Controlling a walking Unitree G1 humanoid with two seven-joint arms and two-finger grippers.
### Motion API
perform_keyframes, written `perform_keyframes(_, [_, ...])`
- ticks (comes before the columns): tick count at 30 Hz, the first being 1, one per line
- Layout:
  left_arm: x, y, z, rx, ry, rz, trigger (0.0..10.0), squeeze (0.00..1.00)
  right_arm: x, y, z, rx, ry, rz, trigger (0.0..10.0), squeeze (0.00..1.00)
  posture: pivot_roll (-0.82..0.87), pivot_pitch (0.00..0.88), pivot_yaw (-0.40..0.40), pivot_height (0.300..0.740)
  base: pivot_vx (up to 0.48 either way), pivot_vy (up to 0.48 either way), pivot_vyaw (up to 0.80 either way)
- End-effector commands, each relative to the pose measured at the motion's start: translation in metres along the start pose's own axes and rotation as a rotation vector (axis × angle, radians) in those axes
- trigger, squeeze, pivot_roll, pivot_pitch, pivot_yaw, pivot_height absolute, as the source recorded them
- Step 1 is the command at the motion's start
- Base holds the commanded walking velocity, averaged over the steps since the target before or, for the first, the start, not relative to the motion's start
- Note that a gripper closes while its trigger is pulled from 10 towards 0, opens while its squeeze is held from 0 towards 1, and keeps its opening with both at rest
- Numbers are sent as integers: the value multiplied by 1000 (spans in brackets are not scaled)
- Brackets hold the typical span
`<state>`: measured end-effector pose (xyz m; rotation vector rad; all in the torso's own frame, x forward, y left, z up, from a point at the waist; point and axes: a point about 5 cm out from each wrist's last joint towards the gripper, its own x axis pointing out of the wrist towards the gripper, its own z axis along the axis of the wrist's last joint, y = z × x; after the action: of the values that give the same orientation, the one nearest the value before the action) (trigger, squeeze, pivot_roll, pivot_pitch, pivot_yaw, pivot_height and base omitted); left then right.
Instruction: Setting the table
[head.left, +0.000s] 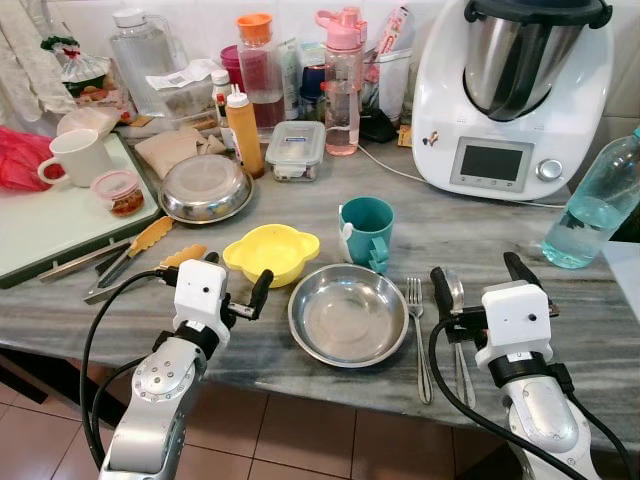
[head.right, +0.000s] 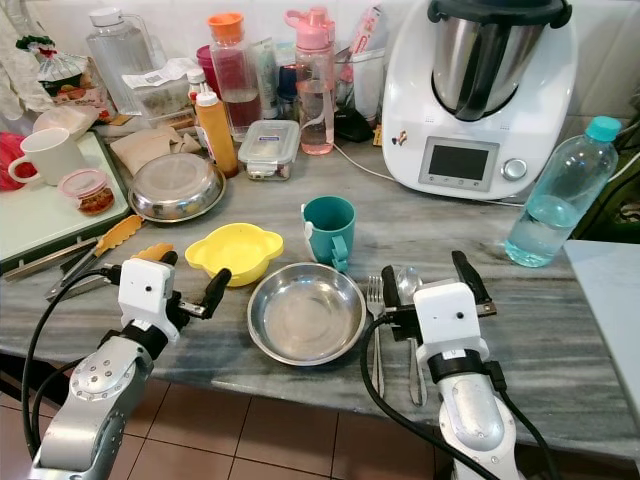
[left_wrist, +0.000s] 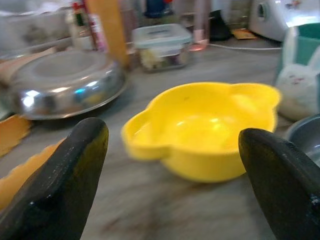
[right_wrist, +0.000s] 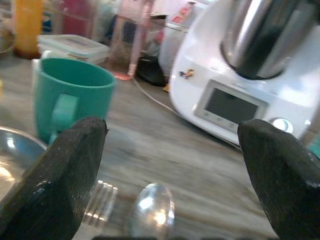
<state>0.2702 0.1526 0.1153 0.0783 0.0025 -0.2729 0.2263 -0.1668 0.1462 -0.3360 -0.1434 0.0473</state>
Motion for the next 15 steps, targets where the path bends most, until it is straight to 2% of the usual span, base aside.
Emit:
perform_keyframes(1, [-1, 6, 2, 13, -8, 25, 10000, 0, 1, 5, 1, -4, -9, 18, 10000, 0, -124, 38, 74, 740, 0, 0, 800])
perform_keyframes(15, [-1, 10, 11, 53, -48, 86, 10000, 0, 2, 9, 4, -31, -30, 44, 10000, 0, -116, 40, 71, 740, 0, 0, 800])
